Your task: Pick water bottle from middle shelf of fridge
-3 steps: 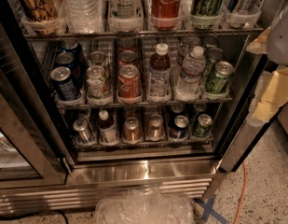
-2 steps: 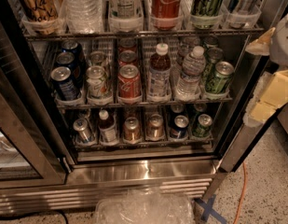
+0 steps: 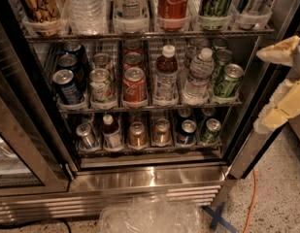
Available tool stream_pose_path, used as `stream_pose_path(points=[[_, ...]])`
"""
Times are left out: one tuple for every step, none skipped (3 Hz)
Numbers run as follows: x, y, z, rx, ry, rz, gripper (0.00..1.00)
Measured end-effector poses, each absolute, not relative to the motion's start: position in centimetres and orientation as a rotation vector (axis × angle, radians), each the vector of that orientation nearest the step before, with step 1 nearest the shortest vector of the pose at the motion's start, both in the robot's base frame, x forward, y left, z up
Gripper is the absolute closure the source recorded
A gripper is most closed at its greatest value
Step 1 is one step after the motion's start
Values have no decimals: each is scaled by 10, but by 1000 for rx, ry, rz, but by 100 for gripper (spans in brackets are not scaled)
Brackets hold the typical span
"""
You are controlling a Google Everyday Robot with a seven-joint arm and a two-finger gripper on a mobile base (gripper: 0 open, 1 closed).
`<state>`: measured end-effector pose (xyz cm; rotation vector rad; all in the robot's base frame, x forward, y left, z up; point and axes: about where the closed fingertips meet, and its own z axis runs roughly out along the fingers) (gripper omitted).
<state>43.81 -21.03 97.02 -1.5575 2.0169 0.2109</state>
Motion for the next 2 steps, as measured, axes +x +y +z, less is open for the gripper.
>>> stream_pose_path(points=[[439,-208,953,-1511,1969,326,0],[426,-187,939,-1423,1872,526,0]])
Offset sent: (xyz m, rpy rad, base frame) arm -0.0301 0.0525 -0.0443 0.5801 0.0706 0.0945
